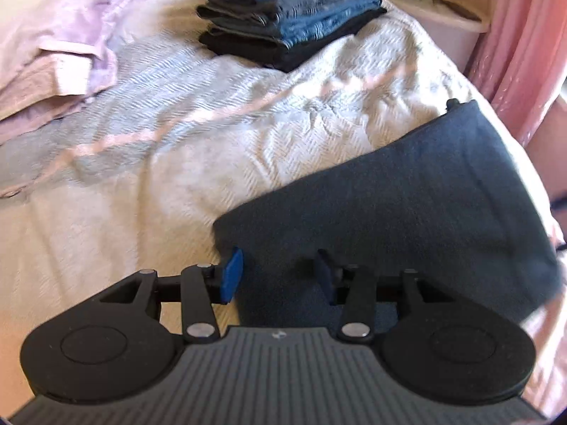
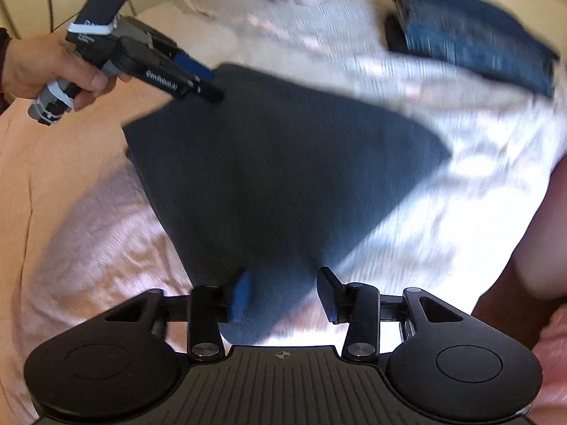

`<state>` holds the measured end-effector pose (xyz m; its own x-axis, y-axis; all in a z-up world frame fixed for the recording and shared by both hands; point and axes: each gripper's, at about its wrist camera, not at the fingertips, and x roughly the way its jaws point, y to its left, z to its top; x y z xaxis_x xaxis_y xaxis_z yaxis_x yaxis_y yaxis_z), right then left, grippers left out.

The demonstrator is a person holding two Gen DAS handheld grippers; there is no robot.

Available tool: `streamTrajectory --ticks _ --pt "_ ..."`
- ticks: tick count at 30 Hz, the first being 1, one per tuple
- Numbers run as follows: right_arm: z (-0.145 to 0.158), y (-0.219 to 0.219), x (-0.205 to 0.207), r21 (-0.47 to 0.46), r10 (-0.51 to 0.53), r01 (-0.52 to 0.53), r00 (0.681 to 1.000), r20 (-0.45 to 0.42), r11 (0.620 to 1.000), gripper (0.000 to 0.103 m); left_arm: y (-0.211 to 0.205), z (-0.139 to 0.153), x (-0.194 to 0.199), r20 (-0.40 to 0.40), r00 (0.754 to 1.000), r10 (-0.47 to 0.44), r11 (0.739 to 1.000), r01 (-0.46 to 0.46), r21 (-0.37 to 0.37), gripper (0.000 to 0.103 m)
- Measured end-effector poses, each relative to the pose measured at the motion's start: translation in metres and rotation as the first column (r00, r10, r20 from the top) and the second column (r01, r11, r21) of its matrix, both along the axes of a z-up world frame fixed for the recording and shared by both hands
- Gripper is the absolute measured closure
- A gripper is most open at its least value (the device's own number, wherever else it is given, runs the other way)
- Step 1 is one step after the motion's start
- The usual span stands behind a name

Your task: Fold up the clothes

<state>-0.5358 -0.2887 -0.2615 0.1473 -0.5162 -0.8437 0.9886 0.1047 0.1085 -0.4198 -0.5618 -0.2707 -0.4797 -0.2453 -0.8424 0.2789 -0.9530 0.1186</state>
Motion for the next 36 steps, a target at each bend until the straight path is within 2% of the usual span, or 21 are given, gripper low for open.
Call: streamTrajectory --ticks 3,9,10,12,15,16,17,18,21,25,28,36 --pt "0.022 0.004 0.010 -0.055 0.034 -0.036 0.999 -0.033 0.998 0.060 0.018 0.017 0.032 -0.015 0.999 -0.052 0.998 0.053 0.039 0.065" --pt "-0.034 -0.011 0.028 0.035 0.101 -0.099 0.993 -0.061 0.994 0.060 0.046 -0.046 0.044 0.117 0.981 -0.153 0.988 0.154 0.004 0.061" --pt "-0.043 -0.012 0.029 0.040 0.112 -0.110 0.991 -0.069 0.993 0.060 0.046 -0.049 0.043 0.109 0.983 -0.149 0.989 0.150 -0.007 0.060" --pt "-0.042 -0.015 0.029 0.046 0.110 -0.107 0.991 -0.075 0.993 0.060 0.048 -0.045 0.043 0.106 0.985 -0.133 0.991 0.136 -0.014 0.060" --pt "-0.023 -0.018 0.023 0.075 0.048 -0.044 0.997 -0.054 0.996 0.057 0.055 -0.030 0.053 0.114 0.985 -0.132 0.990 0.137 -0.035 0.058" --pt "-0.016 -0.018 0.022 0.095 0.027 -0.020 0.997 -0.069 0.995 0.042 0.060 -0.023 0.056 0.125 0.983 -0.133 0.989 0.141 -0.054 0.052" --pt "-0.009 -0.018 0.022 0.117 0.006 0.005 0.996 -0.090 0.993 0.034 0.064 -0.016 0.060 0.135 0.982 -0.134 0.987 0.144 -0.073 0.050" --pt "-0.002 -0.018 0.021 0.139 -0.009 0.023 0.995 -0.097 0.990 0.031 0.069 -0.009 0.064 0.146 0.980 -0.134 0.985 0.148 -0.092 0.048" --pt "0.014 -0.017 0.028 0.186 -0.009 0.035 0.990 -0.138 0.982 0.031 0.085 0.010 0.077 0.166 0.975 -0.148 0.974 0.173 -0.149 0.039" --pt "0.034 -0.009 0.043 0.187 -0.002 0.033 0.987 -0.160 0.982 0.031 0.107 0.031 0.096 0.152 0.975 -0.164 0.960 0.193 -0.204 0.026" --pt "0.041 -0.004 0.059 0.191 0.017 0.020 0.982 -0.187 0.981 0.031 0.114 0.041 0.107 0.123 0.983 -0.137 0.966 0.160 -0.203 0.024" --pt "0.041 0.008 0.083 0.214 0.033 0.005 0.984 -0.174 0.977 0.031 0.136 0.041 0.125 0.120 0.981 -0.151 0.962 0.173 -0.211 0.018"
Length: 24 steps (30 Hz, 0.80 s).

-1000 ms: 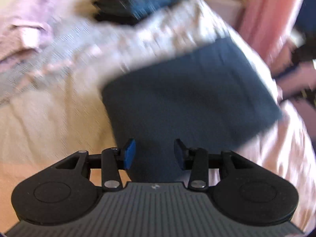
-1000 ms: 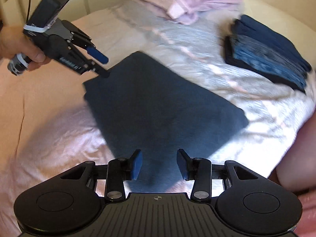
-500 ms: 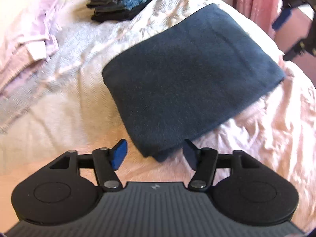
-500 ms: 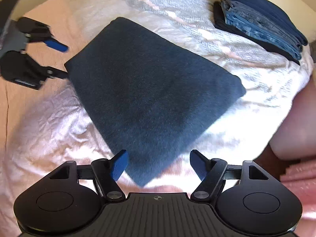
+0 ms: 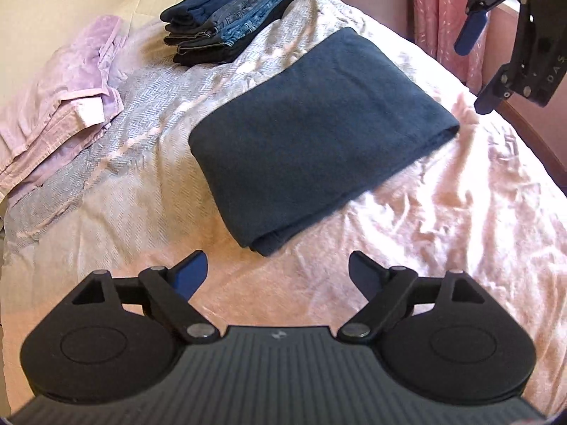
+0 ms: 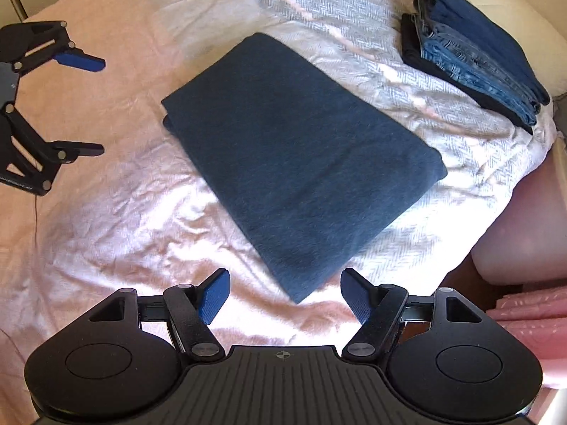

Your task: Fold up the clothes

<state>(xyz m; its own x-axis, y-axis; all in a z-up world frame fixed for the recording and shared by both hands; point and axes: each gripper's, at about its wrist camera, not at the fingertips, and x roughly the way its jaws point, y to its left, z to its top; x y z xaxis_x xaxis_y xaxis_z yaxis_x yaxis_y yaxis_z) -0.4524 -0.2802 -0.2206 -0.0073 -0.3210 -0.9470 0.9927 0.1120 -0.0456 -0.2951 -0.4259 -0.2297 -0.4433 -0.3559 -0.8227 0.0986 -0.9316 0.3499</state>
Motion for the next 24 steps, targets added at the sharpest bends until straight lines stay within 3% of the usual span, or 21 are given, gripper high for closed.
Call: streamTrajectory --ticks 12,16,19,21,23,24 --pt "-0.012 0.004 0.007 0.028 -0.011 0.011 1.000 0.013 1.000 0.031 0.005 -0.016 0.005 0.042 0.999 -0.023 1.000 0.022 0.020 0.015" --pt "-0.016 0.004 0.005 -0.009 -0.016 0.016 1.000 0.012 1.000 0.031 0.011 -0.027 0.001 0.043 0.993 -0.106 0.993 0.108 -0.049 0.015" --pt "-0.022 0.012 0.019 -0.110 0.086 -0.100 0.989 -0.124 0.989 0.031 0.014 -0.040 -0.004 0.042 0.982 -0.187 0.970 0.191 -0.153 0.015" --pt "-0.037 0.018 0.035 -0.124 0.196 -0.229 0.952 -0.233 0.966 0.031 0.015 -0.052 -0.008 0.040 0.971 -0.235 0.948 0.238 -0.211 0.015" --pt "-0.055 0.022 0.046 -0.113 0.276 -0.320 0.914 -0.297 0.941 0.041 0.015 -0.064 -0.014 0.044 0.961 -0.274 0.927 0.276 -0.254 0.015" --pt "-0.065 0.024 0.052 -0.106 0.312 -0.363 0.892 -0.326 0.926 0.053 0.015 -0.070 -0.017 0.047 0.955 -0.293 0.915 0.294 -0.274 0.015"
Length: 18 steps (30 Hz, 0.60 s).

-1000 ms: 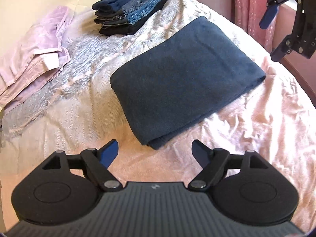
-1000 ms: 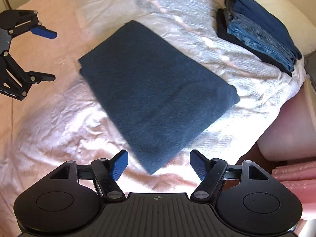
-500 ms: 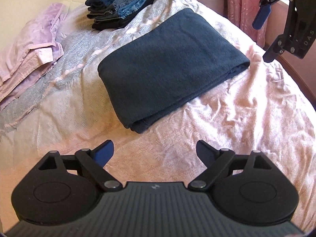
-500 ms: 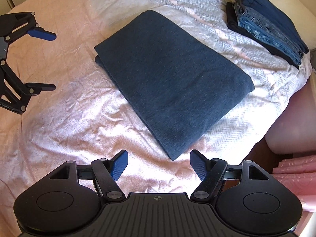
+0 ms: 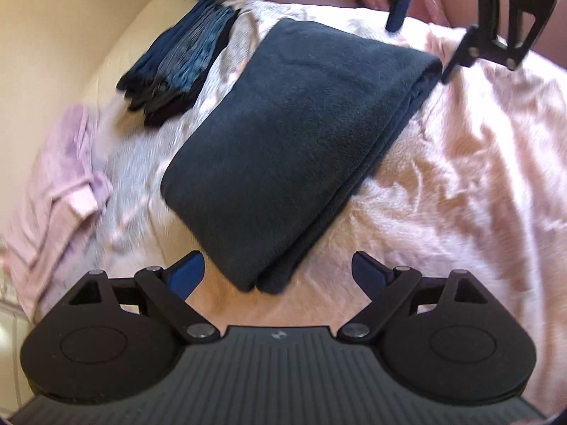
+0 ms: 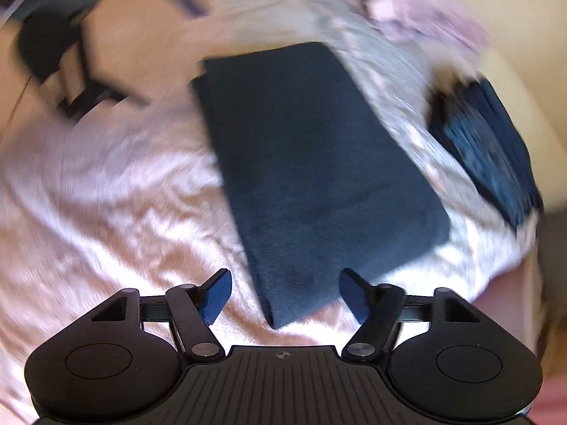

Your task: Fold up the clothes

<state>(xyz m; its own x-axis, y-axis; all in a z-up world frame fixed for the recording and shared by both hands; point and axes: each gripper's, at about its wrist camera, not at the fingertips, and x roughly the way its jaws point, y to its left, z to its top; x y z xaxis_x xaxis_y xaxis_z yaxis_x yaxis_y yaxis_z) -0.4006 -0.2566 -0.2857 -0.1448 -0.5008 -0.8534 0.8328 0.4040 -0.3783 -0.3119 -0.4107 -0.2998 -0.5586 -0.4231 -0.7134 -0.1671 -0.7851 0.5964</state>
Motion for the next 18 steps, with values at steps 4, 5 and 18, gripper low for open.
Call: streamTrajectory --ticks 4,5,18 --pt "-0.040 -0.001 0.007 -0.010 0.063 -0.065 0.989 -0.131 0.998 0.059 -0.003 -0.018 -0.008 -0.007 0.999 -0.046 0.998 0.045 -0.036 0.016" --pt "-0.051 -0.003 0.008 0.003 0.077 -0.077 0.984 -0.160 0.997 0.059 -0.004 -0.021 -0.010 -0.009 0.999 -0.052 0.998 0.051 -0.038 0.016" --pt "-0.072 0.001 -0.017 -0.084 0.235 -0.266 0.934 -0.269 0.960 0.064 0.000 -0.048 -0.027 0.002 0.990 -0.140 0.981 0.139 -0.134 0.013"
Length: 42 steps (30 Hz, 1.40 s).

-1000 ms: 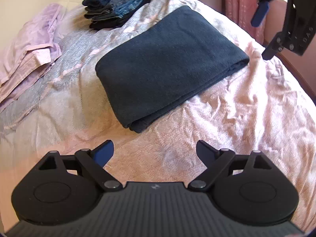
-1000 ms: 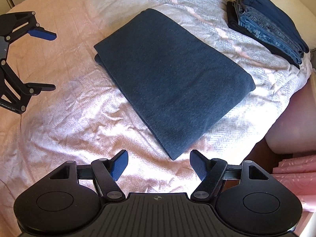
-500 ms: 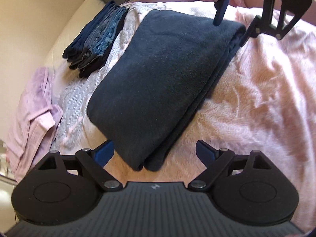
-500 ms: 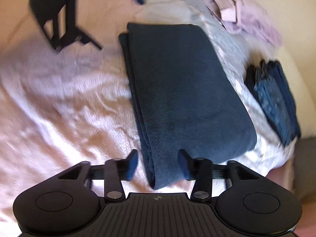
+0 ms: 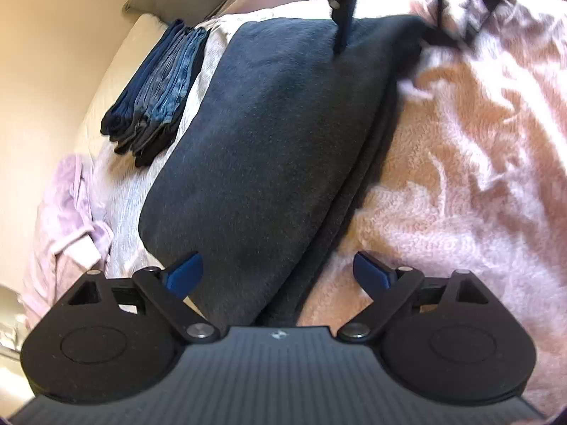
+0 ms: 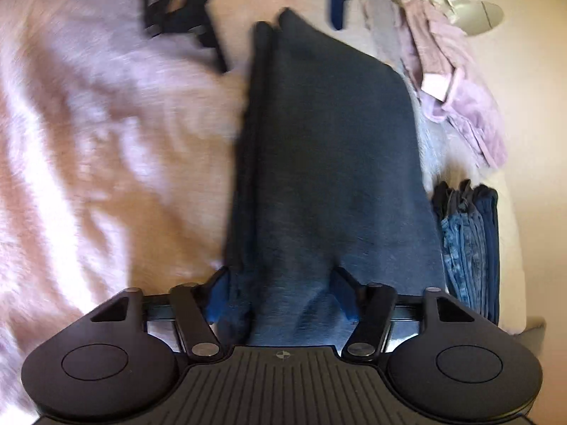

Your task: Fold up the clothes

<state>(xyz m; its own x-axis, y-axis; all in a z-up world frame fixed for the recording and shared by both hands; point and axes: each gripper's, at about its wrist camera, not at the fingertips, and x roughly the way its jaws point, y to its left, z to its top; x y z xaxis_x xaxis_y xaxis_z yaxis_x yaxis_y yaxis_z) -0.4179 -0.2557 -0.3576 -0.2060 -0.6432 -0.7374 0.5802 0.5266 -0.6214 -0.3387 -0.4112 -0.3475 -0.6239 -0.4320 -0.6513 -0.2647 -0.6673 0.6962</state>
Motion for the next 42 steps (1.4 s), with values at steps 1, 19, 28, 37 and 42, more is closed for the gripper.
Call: streamTrajectory --ticks 1,19,28,37,42 --pt "0.011 -0.003 -0.006 0.009 -0.015 0.015 0.999 0.040 1.000 0.068 0.001 -0.002 -0.001 0.000 1.000 -0.012 1.000 0.012 -0.016 0.013" --pt "0.072 -0.004 -0.022 0.038 -0.154 0.150 0.954 0.258 0.988 0.053 -0.023 0.004 -0.042 0.090 0.996 0.002 0.998 0.003 -0.055 0.072" --pt "0.001 -0.006 0.011 -0.042 -0.018 0.018 1.000 0.007 0.999 0.034 -0.035 0.023 -0.049 0.117 0.993 0.025 0.997 -0.033 0.068 0.071" --pt "0.038 -0.006 -0.026 -0.060 -0.007 0.009 0.999 0.031 0.998 0.070 -0.011 -0.010 -0.041 0.160 0.985 -0.064 0.978 0.094 -0.189 0.047" --pt "0.065 -0.018 -0.027 -0.044 -0.004 0.006 0.999 0.042 0.999 0.073 -0.014 0.001 -0.043 0.165 0.986 -0.036 0.976 0.070 -0.208 0.068"
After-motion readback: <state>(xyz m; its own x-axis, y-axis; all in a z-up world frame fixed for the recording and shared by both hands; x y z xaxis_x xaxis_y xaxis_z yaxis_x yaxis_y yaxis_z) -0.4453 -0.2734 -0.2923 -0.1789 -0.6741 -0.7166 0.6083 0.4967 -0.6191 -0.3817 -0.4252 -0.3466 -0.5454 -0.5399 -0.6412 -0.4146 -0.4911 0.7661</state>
